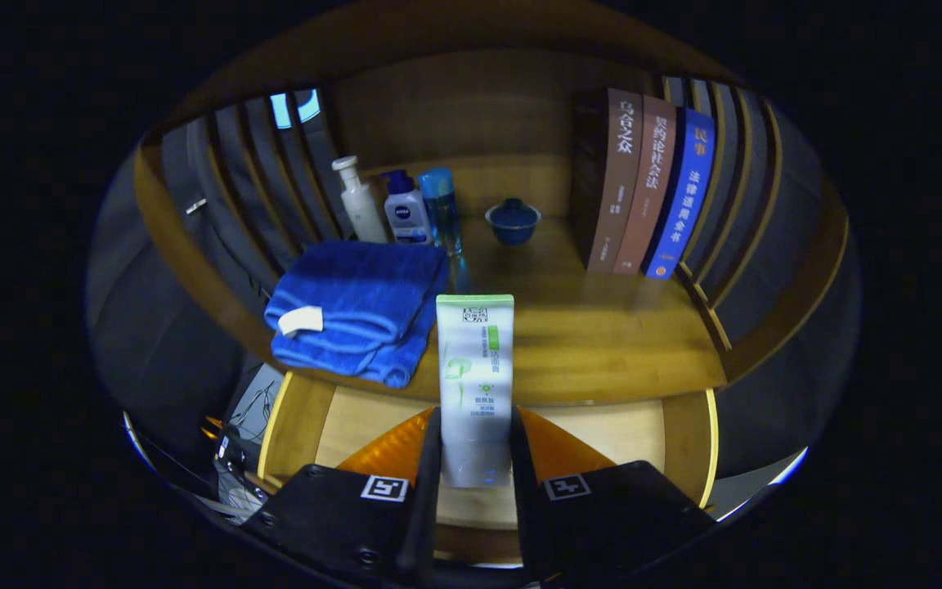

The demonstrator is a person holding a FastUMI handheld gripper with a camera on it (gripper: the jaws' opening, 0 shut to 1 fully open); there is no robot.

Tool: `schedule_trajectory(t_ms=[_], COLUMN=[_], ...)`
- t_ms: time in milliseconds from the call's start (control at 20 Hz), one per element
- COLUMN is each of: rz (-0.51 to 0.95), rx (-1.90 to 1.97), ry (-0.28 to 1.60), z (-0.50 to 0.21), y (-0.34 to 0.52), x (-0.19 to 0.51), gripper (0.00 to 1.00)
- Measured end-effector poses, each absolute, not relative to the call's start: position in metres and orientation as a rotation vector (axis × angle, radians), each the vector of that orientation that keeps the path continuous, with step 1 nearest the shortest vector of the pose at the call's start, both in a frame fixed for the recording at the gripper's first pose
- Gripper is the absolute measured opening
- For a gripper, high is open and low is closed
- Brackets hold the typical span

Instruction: Pull open the drawer, take out the items inside it, and place them on the countertop above the cabinet.

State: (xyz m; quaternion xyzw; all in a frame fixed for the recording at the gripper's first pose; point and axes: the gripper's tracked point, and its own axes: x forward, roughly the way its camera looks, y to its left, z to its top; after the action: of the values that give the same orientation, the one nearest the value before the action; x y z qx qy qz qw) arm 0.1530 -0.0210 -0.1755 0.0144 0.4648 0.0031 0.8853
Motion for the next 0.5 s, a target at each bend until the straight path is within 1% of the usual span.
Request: schedule_trajectory(t_ms=[250,450,500], rz=[-0.066,-0.102,-0.112], rx=[0.059,0.063,0.054], ry=[0.973,1.007,1.018], z=[-0.199,-0.231,-0.239], y=[-0.03,-0.037,-0.039], x=[0.215,0.236,0.238], gripper=[0.45,0.45,0.51])
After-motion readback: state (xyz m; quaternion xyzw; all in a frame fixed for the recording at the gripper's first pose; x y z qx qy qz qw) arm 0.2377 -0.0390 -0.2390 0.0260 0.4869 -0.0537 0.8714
